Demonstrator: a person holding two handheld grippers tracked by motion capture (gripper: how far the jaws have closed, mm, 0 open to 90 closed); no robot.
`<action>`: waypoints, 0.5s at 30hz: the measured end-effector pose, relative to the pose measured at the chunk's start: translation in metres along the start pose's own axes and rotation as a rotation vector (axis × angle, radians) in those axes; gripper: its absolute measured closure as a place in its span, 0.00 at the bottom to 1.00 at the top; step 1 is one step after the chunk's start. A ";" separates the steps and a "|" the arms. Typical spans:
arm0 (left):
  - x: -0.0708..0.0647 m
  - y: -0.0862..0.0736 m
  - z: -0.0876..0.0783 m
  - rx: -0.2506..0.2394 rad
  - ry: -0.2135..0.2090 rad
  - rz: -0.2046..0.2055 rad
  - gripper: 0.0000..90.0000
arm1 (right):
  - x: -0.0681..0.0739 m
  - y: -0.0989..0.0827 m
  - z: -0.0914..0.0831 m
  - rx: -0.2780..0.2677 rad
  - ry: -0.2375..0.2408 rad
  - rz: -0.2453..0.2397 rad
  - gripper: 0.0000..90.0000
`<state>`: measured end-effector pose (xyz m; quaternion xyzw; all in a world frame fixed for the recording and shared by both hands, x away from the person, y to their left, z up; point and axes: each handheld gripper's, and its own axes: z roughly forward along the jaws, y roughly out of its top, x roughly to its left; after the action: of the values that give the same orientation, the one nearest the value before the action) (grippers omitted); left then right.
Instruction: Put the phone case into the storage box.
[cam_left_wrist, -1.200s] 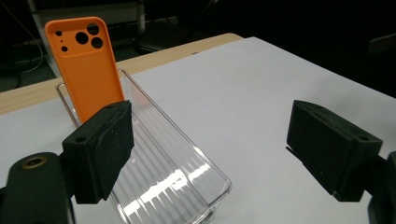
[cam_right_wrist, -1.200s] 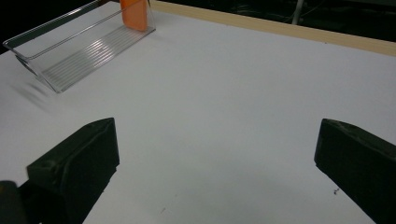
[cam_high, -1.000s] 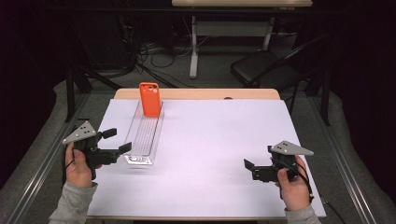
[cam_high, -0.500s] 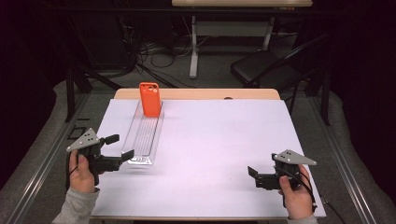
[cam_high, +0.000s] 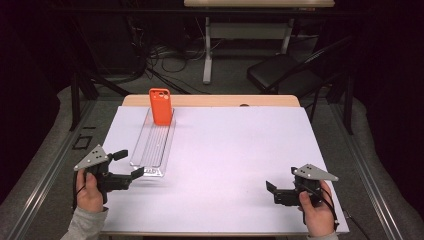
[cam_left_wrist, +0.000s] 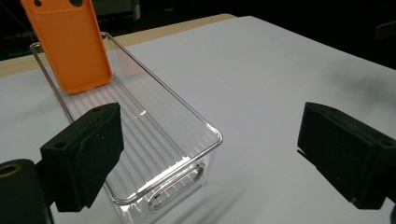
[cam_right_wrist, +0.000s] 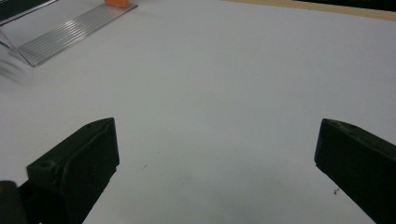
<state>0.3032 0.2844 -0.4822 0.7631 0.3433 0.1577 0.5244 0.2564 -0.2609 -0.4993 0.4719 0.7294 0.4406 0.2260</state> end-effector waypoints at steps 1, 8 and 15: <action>0.000 -0.001 0.000 0.001 0.004 -0.002 0.08 | 0.000 -0.001 0.001 0.001 0.000 -0.004 0.00; -0.001 -0.007 0.000 -0.015 -0.007 -0.004 0.08 | -0.001 -0.006 0.004 0.011 0.012 -0.012 0.00; 0.002 -0.012 0.001 -0.027 -0.002 -0.021 0.08 | -0.003 -0.010 0.007 0.006 0.007 -0.014 0.00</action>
<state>0.3013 0.2880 -0.4937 0.7525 0.3487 0.1559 0.5366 0.2576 -0.2621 -0.5114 0.4659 0.7347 0.4387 0.2252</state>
